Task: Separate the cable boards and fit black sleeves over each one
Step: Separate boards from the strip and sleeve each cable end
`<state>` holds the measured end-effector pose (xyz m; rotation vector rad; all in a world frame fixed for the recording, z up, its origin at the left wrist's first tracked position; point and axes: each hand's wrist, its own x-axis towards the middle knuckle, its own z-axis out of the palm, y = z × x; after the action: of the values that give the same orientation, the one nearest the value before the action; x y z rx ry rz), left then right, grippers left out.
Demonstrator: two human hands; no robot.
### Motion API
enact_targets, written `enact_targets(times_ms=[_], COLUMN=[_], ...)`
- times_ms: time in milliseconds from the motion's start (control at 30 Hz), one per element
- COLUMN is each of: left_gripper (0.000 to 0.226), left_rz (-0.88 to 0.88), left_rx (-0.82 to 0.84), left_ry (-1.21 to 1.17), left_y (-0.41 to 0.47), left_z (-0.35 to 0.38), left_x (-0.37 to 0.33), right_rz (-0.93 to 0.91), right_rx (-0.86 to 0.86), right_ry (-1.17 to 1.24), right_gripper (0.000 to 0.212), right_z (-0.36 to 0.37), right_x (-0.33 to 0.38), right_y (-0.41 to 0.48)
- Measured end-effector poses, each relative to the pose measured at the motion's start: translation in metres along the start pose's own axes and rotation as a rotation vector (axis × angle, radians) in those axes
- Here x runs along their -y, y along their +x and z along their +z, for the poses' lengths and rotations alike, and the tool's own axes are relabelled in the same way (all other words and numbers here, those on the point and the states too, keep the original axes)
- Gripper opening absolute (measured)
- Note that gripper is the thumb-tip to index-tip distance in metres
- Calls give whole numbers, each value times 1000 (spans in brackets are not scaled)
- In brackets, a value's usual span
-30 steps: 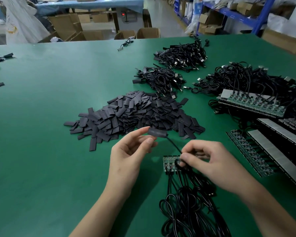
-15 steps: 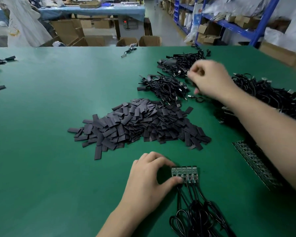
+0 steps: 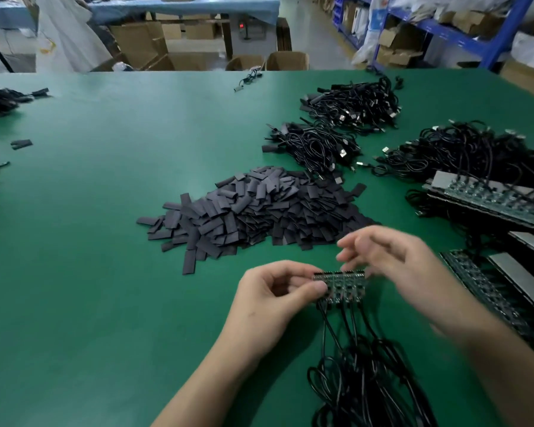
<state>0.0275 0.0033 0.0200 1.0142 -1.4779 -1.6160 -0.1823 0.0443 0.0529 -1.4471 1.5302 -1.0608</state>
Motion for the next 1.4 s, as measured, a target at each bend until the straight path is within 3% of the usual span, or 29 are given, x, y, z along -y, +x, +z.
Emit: enact_targets(times_ms=[133, 300, 767, 900, 1000, 1067, 1167, 1233, 1400], left_gripper=[30, 28, 19, 11, 8, 11, 14, 9, 15], left_rz=[6, -6, -66, 4, 141, 214, 267, 311, 320], left_rx=[-18, -10, 121, 67, 93, 104, 85, 78, 80], left_ry=[-70, 30, -112, -145, -133, -124, -103, -82, -48], left_y=[0, -3, -2, 0, 0, -2, -3, -3, -4], left_z=[1, 4, 0, 0, -3, -2, 0, 2, 0], left_x=[0, 0, 1, 2, 2, 1, 0, 0, -4], right_rz=[61, 20, 1, 46, 69, -35, -283, -328, -178], right_rx=[43, 22, 97, 3, -114, -223, -243, -155, -41], right_ry=[217, 282, 492, 407, 130, -55, -204, -187, 37], right_gripper=[22, 4, 4, 3, 15, 29, 27, 29, 19], right_z=[24, 33, 35, 29, 24, 25, 28, 31, 40], right_x=[-25, -34, -29, -30, -32, -31, -22, -18, -13], right_y=[-19, -21, -21, -19, -20, -23, -28, -32, -36])
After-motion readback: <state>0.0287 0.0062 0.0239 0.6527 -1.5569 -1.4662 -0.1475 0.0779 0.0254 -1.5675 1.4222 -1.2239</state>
